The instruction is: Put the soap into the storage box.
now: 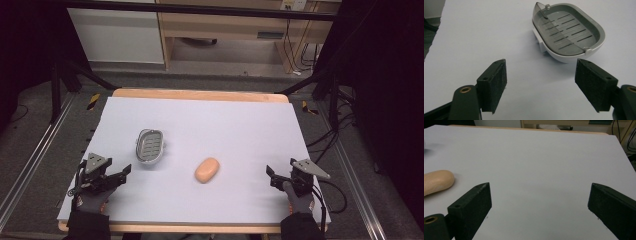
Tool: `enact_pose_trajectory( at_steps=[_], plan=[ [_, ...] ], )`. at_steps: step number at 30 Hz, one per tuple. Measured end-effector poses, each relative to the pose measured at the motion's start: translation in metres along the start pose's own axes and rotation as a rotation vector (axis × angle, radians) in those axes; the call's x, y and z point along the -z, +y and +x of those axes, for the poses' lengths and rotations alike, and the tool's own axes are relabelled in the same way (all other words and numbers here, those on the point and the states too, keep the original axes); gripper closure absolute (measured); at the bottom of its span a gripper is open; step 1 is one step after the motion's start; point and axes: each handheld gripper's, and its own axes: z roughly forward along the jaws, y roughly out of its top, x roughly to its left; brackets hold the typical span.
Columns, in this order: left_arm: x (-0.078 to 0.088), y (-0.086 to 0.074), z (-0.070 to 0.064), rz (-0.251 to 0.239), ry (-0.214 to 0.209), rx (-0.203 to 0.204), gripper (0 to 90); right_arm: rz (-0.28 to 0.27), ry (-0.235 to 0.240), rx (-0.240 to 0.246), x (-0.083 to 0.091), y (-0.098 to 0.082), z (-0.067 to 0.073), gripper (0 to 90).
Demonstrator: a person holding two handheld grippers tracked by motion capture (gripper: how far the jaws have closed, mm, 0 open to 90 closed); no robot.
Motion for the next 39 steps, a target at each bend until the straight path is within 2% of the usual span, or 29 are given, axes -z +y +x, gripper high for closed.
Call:
enact_pose_trajectory(
  at_steps=[7,14,18,26,39],
  plan=[
    [-0.001,0.0,-0.012,-0.003,-0.021,-0.024,25.1,0.045,-0.016,0.034,-0.003,-0.004,0.0,5.3],
    [-0.002,0.002,-0.019,0.0,-0.031,-0.043,25.4,0.04,-0.019,0.031,-0.002,-0.005,-0.001,5.0],
    [-0.003,0.002,-0.024,0.008,-0.057,-0.04,25.2,0.047,-0.019,0.034,-0.002,-0.006,0.0,4.9],
    [-0.004,0.005,-0.04,0.015,-0.099,-0.088,24.9,0.052,-0.029,0.032,-0.002,-0.005,0.001,4.8],
    [-0.007,0.009,-0.057,0.016,-0.128,-0.115,24.0,0.066,-0.025,0.04,-0.004,-0.005,0.003,4.6]
  ],
)
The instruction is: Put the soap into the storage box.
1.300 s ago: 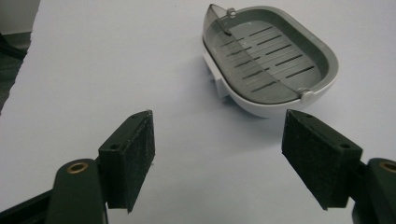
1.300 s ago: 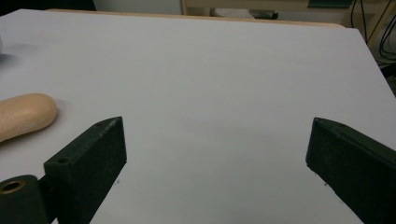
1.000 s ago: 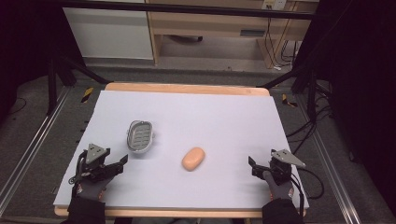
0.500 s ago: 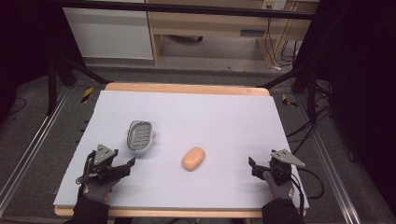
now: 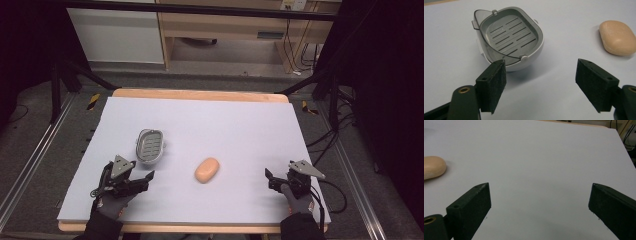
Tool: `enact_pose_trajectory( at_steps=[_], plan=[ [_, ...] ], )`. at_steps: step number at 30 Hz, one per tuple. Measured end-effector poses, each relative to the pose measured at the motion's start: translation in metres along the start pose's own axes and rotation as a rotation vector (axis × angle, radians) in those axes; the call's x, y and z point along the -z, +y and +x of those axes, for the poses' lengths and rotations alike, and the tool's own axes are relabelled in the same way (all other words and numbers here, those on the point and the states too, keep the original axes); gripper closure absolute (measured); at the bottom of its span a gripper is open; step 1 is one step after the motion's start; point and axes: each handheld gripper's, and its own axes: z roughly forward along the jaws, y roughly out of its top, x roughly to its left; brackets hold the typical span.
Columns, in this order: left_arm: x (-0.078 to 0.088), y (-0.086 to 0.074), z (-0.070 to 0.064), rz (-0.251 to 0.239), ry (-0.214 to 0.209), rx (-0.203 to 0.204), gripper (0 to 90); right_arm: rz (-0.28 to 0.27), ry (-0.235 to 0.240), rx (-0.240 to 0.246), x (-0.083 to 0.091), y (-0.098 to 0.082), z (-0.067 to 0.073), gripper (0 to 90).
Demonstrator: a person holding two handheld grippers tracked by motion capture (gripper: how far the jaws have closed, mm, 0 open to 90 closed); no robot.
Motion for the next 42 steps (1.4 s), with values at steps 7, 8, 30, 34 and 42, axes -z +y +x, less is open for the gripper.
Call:
enact_pose_trajectory(
  at_steps=[7,8,30,34,42],
  plan=[
    [-0.002,0.003,-0.008,-0.001,-0.015,-0.01,24.0,-0.008,0.001,-0.01,0.001,0.001,0.001,4.4],
    [-0.002,0.004,-0.009,0.0,-0.017,-0.011,24.0,-0.007,0.0,-0.01,0.001,0.001,0.001,4.4],
    [-0.009,0.017,-0.031,-0.007,-0.056,-0.049,24.0,-0.001,-0.004,-0.008,-0.001,0.002,0.0,4.4],
    [-0.011,0.02,-0.034,-0.002,-0.059,-0.058,24.0,0.002,-0.005,-0.007,-0.001,0.003,0.0,4.4],
    [-0.012,0.027,-0.035,0.004,-0.06,-0.07,24.3,0.006,-0.004,-0.008,-0.001,0.003,0.0,4.3]
  ],
)
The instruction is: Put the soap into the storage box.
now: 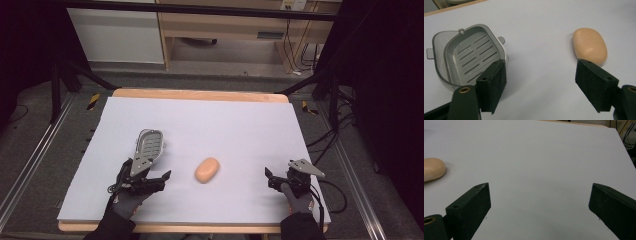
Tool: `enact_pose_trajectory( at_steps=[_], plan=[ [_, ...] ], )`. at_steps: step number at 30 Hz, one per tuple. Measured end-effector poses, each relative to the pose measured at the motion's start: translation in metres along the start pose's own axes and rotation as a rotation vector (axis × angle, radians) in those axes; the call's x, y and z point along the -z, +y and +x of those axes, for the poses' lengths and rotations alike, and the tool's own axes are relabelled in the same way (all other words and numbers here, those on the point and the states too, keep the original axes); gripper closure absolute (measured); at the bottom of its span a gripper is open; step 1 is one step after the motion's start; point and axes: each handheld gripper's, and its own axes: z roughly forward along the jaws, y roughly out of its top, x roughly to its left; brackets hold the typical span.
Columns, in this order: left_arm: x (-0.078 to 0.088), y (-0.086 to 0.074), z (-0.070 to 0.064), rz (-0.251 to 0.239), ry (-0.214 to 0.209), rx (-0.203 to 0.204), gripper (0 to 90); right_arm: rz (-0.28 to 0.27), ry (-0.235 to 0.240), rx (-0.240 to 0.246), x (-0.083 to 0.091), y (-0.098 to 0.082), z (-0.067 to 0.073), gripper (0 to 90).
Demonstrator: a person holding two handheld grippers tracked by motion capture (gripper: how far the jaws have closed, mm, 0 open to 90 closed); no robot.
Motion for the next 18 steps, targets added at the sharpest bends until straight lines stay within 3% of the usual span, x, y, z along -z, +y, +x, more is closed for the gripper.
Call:
enact_pose_trajectory(
  at_steps=[8,13,18],
  plan=[
    [-0.003,0.013,-0.002,-0.018,-0.005,0.003,24.2,0.003,-0.002,-0.006,0.001,0.001,0.0,4.3],
    [-0.008,0.021,-0.008,-0.022,-0.021,0.009,24.3,0.01,0.003,-0.006,0.001,0.001,0.0,4.3],
    [-0.016,0.028,-0.018,-0.021,-0.029,-0.01,24.0,0.007,0.002,-0.004,0.001,0.002,-0.001,4.3]
  ],
)
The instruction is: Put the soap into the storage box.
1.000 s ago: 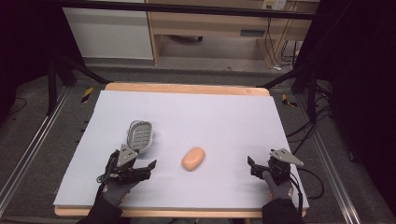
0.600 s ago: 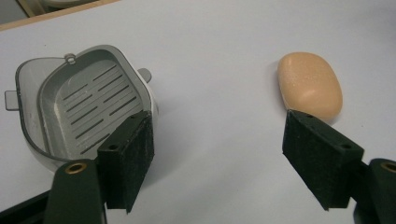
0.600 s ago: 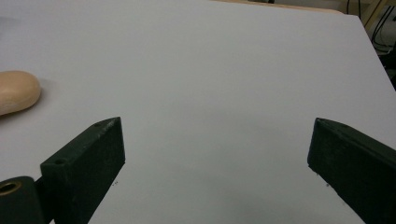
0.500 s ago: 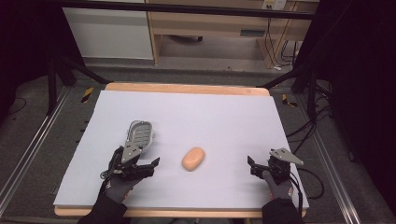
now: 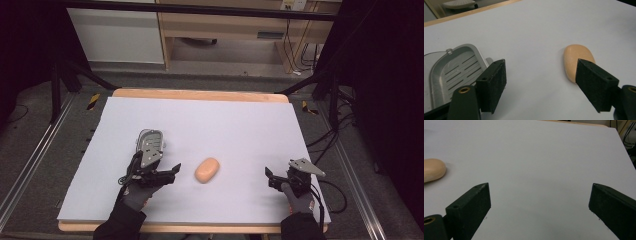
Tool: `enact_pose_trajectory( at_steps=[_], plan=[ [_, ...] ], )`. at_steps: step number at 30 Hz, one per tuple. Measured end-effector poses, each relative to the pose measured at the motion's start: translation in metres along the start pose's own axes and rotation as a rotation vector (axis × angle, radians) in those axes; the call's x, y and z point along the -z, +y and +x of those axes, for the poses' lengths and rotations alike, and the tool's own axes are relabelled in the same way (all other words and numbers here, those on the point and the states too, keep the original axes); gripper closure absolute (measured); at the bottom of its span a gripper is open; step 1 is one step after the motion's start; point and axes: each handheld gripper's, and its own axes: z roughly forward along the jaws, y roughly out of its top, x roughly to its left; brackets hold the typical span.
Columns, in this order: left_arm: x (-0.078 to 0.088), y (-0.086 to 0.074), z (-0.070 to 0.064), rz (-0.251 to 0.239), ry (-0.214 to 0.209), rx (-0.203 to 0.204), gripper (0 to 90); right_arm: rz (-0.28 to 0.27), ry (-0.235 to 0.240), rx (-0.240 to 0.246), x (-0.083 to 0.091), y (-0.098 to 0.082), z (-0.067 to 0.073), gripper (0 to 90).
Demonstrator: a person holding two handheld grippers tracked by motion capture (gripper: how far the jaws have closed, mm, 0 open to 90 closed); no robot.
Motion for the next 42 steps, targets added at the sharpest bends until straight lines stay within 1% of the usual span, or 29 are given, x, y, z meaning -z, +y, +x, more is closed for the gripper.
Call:
enact_pose_trajectory(
  at_steps=[3,4,9,14,15,19,20,23,26,32,39,42],
  plan=[
    [-0.006,0.002,-0.007,0.005,-0.007,-0.003,23.9,0.003,0.006,0.001,0.0,0.0,0.0,4.3],
    [-0.007,0.003,-0.008,0.007,-0.009,-0.013,23.9,0.005,0.007,-0.001,0.0,0.0,0.0,4.3],
    [-0.02,0.005,-0.019,0.037,-0.022,-0.029,23.7,0.005,0.01,-0.003,0.0,0.0,0.0,4.3],
    [-0.029,0.007,-0.027,0.046,-0.034,-0.032,23.7,0.012,0.013,-0.004,0.0,0.0,0.0,4.3],
    [-0.03,0.008,-0.028,0.051,-0.033,-0.037,23.8,0.014,0.014,-0.003,-0.001,0.0,0.0,4.3],
    [-0.035,0.01,-0.033,0.056,-0.043,-0.038,24.0,0.017,0.017,-0.006,-0.001,0.0,0.0,4.3],
    [-0.036,0.011,-0.034,0.063,-0.045,-0.047,24.0,0.015,0.015,-0.004,-0.001,0.0,0.0,4.3],
    [-0.04,0.014,-0.038,0.067,-0.051,-0.053,24.0,0.02,0.017,-0.006,-0.002,0.0,0.0,4.3],
    [-0.044,0.016,-0.042,0.074,-0.059,-0.053,23.9,0.021,0.018,-0.008,-0.002,0.0,0.0,4.3],
    [-0.053,0.018,-0.05,0.087,-0.062,-0.067,23.8,0.02,0.018,-0.009,-0.002,0.0,-0.001,4.3],
    [-0.059,0.021,-0.057,0.09,-0.077,-0.071,22.4,0.023,0.024,-0.008,-0.002,0.0,0.0,4.3],
    [-0.062,0.021,-0.058,0.102,-0.083,-0.077,22.2,0.024,0.026,-0.012,-0.002,0.0,0.0,4.3]
  ],
)
